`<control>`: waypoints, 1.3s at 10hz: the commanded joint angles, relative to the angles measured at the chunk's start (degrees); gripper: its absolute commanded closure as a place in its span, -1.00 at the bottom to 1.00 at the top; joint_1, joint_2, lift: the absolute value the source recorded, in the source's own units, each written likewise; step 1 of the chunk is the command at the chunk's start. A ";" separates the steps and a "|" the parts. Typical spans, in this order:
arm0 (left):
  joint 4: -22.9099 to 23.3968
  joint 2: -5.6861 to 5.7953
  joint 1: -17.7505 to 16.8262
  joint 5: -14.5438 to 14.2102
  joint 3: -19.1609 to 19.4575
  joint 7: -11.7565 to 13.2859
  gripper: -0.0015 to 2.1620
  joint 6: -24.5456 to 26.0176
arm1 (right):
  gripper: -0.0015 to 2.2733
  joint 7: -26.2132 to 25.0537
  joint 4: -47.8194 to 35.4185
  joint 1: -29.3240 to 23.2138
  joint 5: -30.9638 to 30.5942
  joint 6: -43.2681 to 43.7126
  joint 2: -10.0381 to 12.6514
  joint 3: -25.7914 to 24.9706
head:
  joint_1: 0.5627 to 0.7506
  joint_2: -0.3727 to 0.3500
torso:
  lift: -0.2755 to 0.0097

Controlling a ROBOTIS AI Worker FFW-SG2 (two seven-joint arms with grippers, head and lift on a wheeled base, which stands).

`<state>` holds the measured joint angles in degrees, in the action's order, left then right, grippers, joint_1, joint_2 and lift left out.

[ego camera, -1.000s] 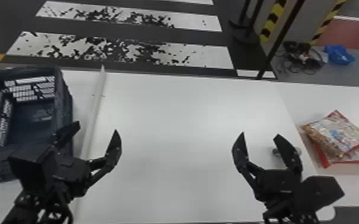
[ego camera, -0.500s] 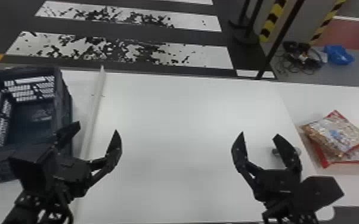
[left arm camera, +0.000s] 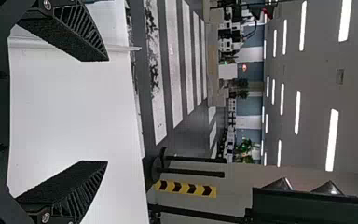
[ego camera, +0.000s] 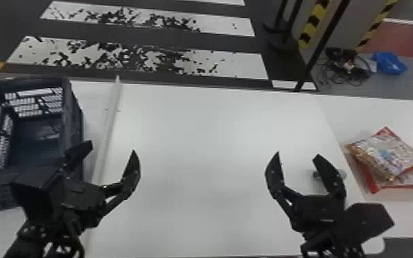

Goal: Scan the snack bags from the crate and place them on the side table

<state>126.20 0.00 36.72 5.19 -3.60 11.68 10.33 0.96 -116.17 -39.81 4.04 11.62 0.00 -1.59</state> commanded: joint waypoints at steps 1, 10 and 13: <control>-0.07 -0.15 0.20 0.00 0.00 0.00 -0.92 0.00 | -0.94 0.00 0.24 0.00 0.00 0.02 0.05 0.00 | 0.41 -0.32 | 0.27; 0.19 -0.15 0.99 0.00 -0.44 0.00 -0.92 -1.41 | -0.93 0.00 0.24 -0.44 0.18 1.25 0.05 0.18 | 0.41 -0.33 | 0.27; 0.37 -0.15 1.16 0.00 -0.53 0.00 -0.92 -1.58 | -0.93 0.00 0.24 -0.53 0.18 1.25 0.05 0.18 | 0.41 -0.34 | 0.27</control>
<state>126.56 0.00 37.85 5.19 -4.06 11.69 8.78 0.96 -115.93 -40.34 4.22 12.87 0.00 -1.39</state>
